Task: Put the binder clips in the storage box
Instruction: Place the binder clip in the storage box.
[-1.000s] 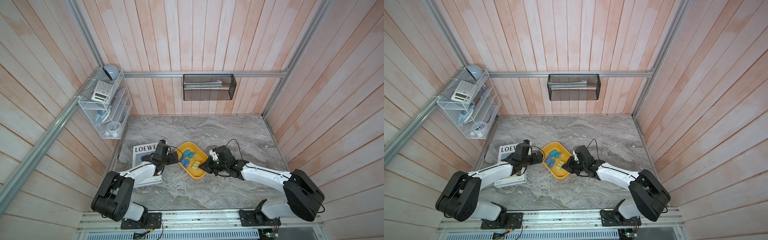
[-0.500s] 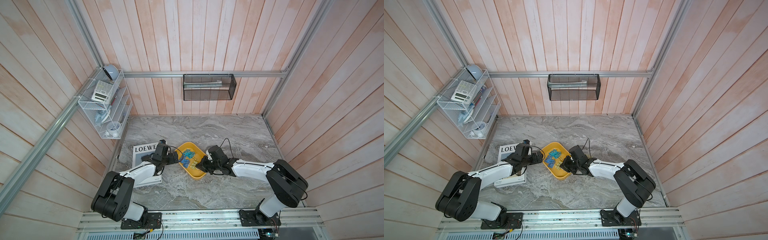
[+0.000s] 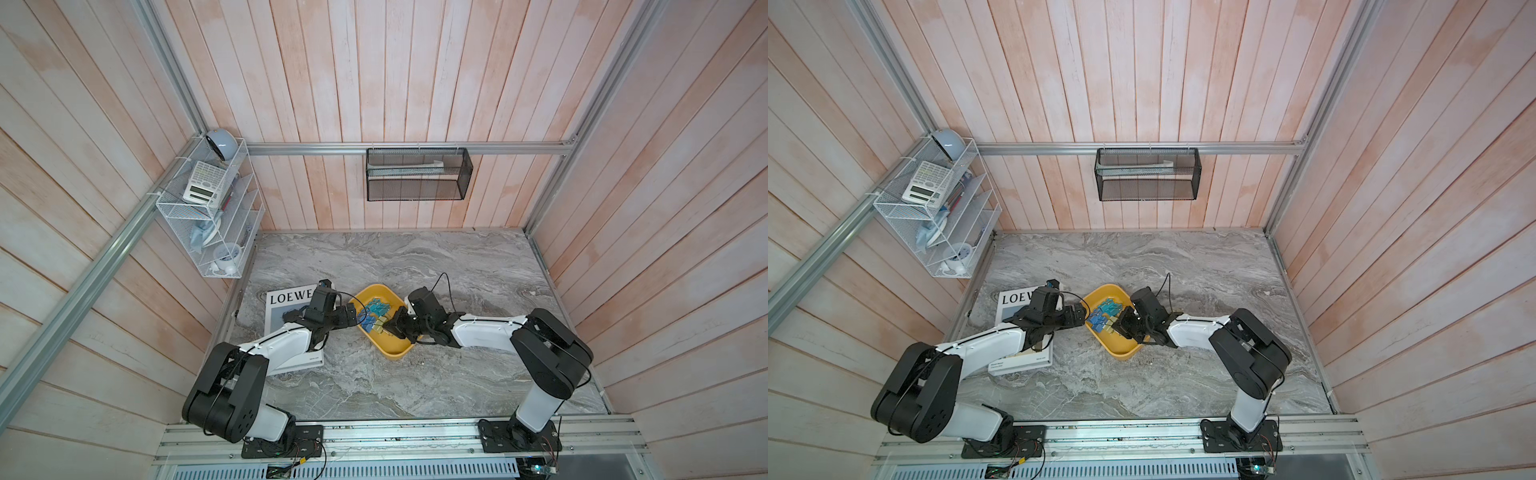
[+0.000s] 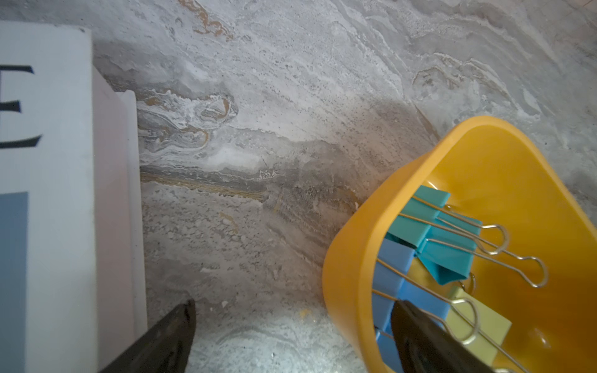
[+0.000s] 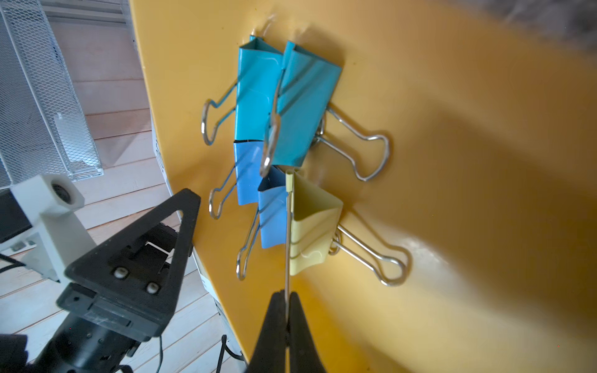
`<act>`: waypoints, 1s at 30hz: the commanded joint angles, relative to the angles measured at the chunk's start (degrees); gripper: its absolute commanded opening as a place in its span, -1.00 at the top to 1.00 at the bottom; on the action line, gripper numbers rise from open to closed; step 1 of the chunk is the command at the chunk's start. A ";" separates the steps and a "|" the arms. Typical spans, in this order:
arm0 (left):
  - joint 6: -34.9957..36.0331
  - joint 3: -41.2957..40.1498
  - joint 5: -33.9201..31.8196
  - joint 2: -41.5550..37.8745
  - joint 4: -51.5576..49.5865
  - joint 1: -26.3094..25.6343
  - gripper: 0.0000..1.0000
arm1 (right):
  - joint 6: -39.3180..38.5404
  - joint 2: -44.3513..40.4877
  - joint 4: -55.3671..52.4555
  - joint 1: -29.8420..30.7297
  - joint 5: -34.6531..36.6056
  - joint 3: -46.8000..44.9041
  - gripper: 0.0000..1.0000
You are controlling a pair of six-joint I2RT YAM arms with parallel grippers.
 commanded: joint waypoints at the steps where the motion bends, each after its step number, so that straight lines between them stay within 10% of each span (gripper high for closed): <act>1: 0.55 0.29 0.09 0.62 -0.35 0.31 -1.00 | 0.39 1.73 0.94 0.65 -0.76 1.27 1.00; 30: 0.54 0.12 0.25 0.67 -0.29 0.32 -1.00 | -1.72 -13.11 -4.41 0.20 -2.58 -6.59 0.41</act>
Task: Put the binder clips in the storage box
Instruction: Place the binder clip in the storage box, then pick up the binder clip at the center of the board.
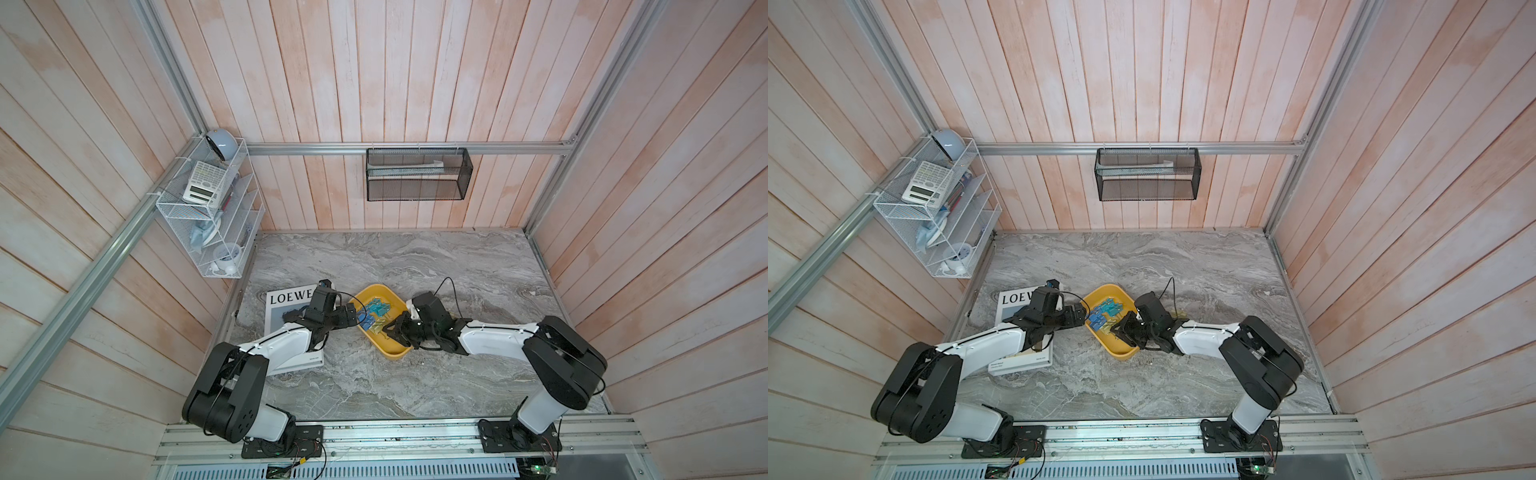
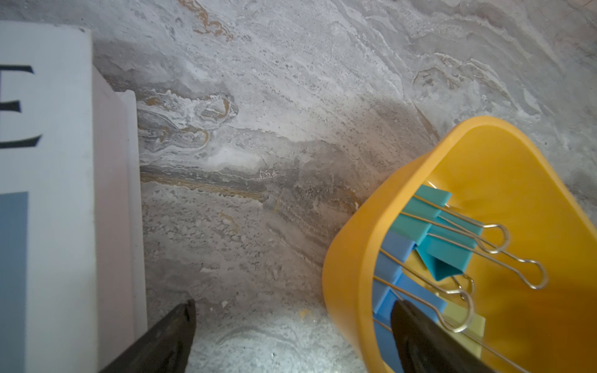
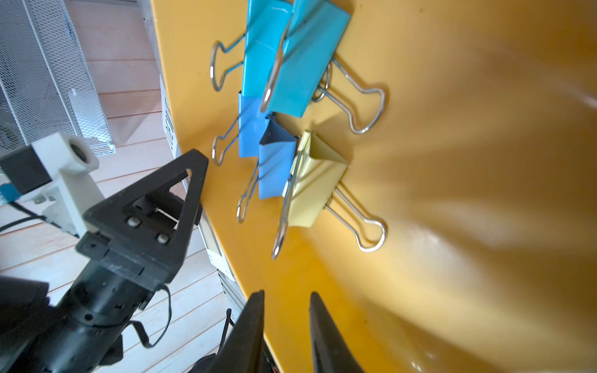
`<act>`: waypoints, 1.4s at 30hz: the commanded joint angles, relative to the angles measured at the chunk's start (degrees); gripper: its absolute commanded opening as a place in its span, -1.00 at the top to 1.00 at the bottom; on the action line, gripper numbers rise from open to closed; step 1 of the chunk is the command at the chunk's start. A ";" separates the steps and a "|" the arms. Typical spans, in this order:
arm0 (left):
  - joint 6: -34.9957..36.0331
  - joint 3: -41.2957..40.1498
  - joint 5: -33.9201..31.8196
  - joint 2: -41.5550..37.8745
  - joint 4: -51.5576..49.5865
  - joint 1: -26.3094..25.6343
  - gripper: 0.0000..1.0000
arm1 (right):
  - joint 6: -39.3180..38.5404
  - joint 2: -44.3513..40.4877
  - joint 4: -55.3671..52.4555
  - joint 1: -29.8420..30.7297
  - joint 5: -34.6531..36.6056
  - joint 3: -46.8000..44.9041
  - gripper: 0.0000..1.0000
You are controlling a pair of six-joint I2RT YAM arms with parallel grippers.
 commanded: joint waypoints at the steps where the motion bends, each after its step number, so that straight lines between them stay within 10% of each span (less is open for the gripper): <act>1: 0.56 0.21 0.22 0.64 -0.26 0.35 -1.00 | -2.33 -6.60 -5.93 -0.70 -0.31 -0.91 0.40; 14: 0.50 -0.05 0.45 0.56 0.33 0.36 -1.00 | -2.08 -35.28 -24.92 -20.01 10.26 -14.27 0.36; 42: 0.58 -0.58 0.29 0.28 0.60 0.36 -1.00 | 4.30 -18.23 -5.98 -25.81 5.29 -13.54 0.35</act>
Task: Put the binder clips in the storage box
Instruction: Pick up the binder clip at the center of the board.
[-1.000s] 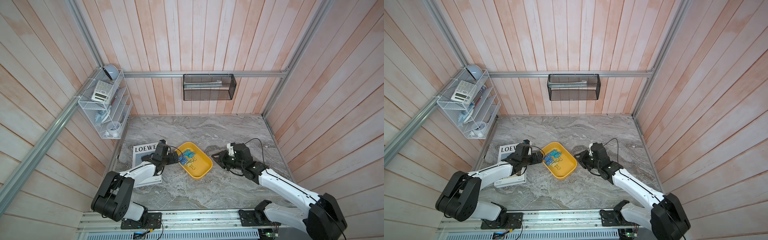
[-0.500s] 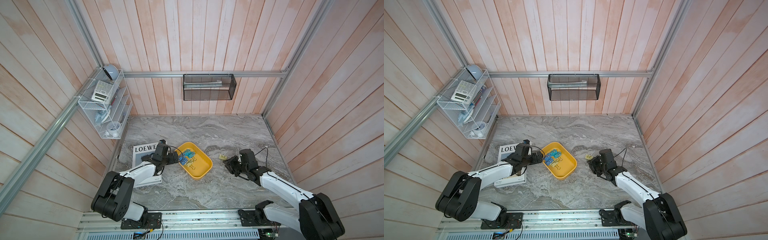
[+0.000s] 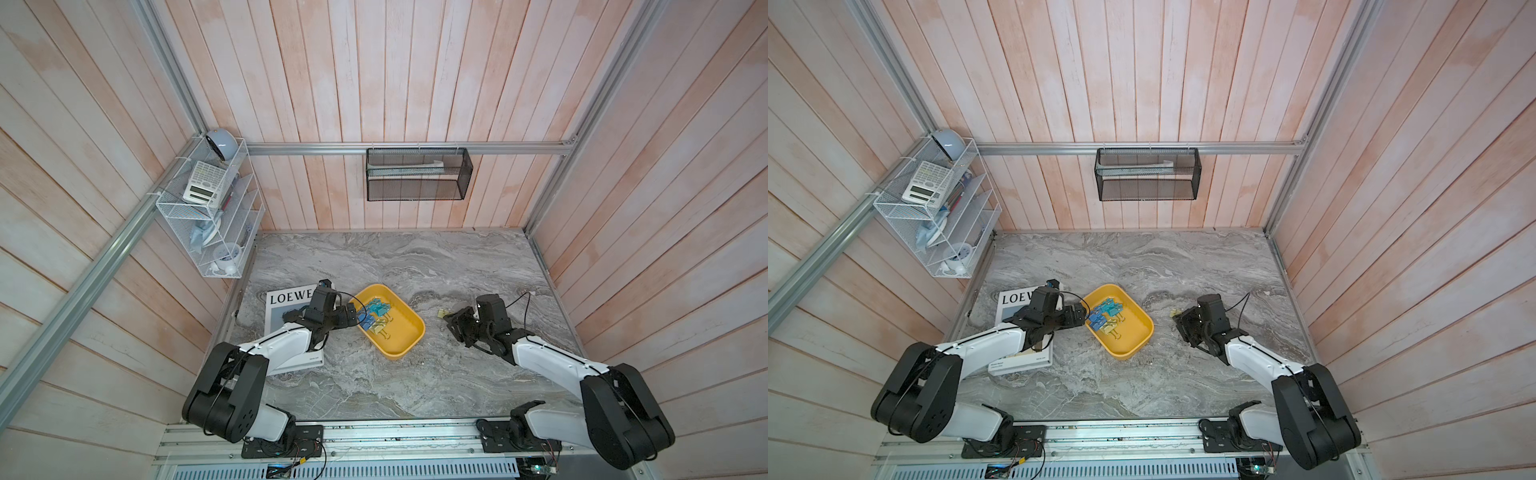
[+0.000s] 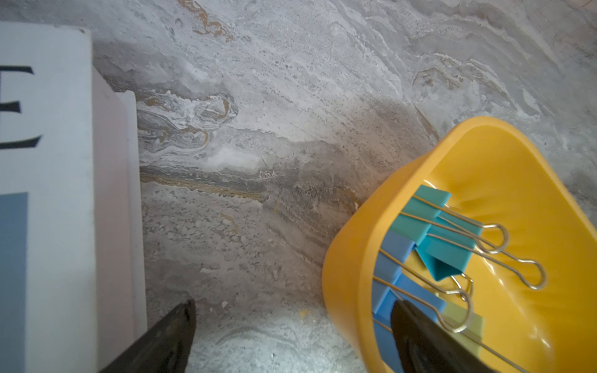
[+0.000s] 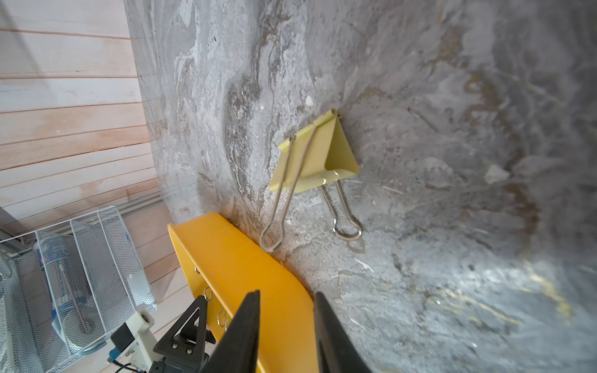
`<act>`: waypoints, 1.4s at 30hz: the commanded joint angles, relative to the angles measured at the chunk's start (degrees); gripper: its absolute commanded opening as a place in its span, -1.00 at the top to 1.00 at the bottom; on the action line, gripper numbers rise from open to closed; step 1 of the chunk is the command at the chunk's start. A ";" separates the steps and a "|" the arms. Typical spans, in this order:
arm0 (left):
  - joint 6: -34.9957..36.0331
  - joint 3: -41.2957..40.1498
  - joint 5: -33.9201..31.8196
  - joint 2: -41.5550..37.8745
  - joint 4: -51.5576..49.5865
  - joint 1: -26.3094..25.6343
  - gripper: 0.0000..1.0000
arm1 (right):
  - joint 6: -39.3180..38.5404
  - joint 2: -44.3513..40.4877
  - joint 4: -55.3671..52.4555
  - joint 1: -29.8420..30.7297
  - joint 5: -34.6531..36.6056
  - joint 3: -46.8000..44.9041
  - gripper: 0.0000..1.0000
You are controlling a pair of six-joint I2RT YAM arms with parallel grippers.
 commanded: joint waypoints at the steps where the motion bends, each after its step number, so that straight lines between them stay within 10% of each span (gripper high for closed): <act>1: 0.58 -0.56 0.22 0.36 0.52 0.30 -1.00 | 0.44 1.18 2.07 -0.56 -0.54 1.94 0.35; 19: 0.79 -0.48 -0.14 0.37 0.21 0.37 -1.00 | -0.91 12.07 6.26 -3.16 -4.14 5.75 0.38; 25: 0.80 -0.35 -0.19 0.70 0.16 0.36 -1.00 | -1.48 13.99 7.47 -4.36 -6.50 5.68 0.74; 42: 0.87 -0.17 -0.08 1.05 0.22 0.36 -1.00 | -11.82 0.13 -13.43 0.26 -10.42 16.66 1.00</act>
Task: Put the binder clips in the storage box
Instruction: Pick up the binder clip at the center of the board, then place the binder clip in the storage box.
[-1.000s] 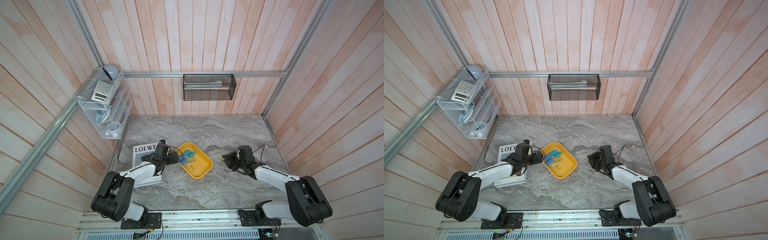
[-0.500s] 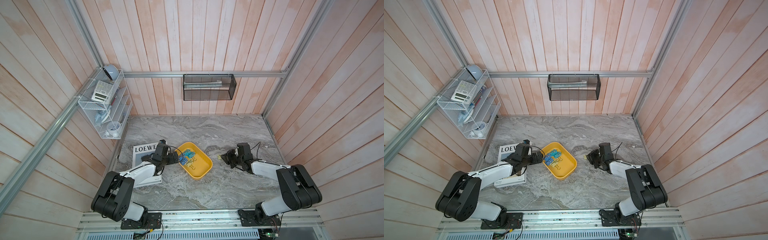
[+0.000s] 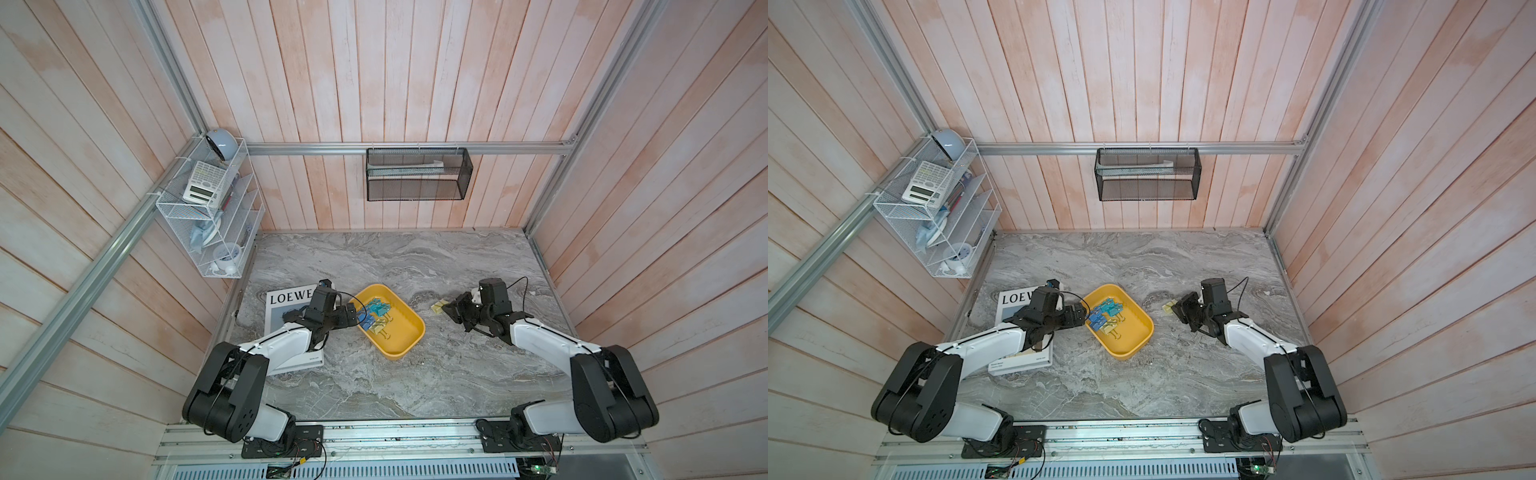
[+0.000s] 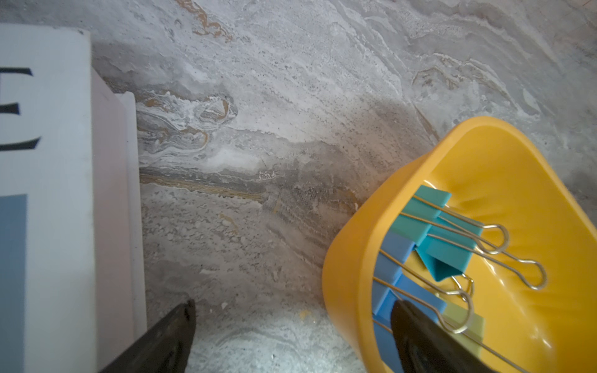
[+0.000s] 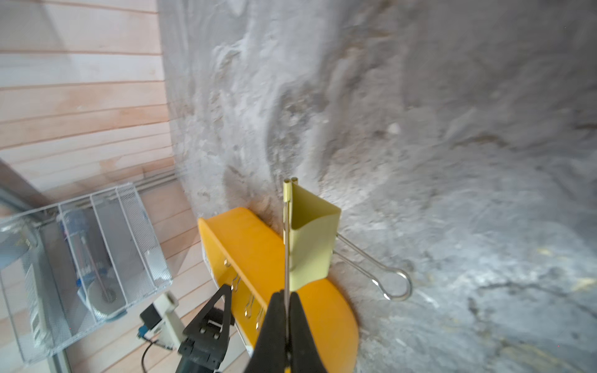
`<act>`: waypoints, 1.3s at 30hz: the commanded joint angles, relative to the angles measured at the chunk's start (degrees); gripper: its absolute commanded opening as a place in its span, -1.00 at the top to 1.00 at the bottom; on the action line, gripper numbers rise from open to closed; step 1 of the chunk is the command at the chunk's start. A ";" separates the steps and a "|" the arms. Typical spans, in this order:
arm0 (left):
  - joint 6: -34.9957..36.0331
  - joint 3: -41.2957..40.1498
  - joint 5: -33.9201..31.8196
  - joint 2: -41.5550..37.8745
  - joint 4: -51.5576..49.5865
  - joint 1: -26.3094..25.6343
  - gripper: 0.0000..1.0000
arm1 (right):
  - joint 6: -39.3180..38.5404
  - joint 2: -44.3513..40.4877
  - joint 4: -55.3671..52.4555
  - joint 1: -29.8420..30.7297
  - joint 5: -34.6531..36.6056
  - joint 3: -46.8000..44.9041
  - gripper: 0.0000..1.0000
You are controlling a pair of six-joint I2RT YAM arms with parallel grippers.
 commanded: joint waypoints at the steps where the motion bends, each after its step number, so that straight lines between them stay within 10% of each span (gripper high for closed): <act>1: 0.71 -0.04 -0.06 1.02 0.04 0.35 -1.00 | -5.45 -4.61 -10.33 5.26 -0.49 6.90 1.00; 14: 0.69 -0.21 0.30 0.88 0.13 0.32 -1.00 | 0.60 5.32 -4.16 22.39 5.48 8.47 1.00; 39: 0.69 -1.09 0.70 0.14 1.03 0.36 -1.00 | 0.22 22.46 -3.41 23.09 11.44 18.59 1.00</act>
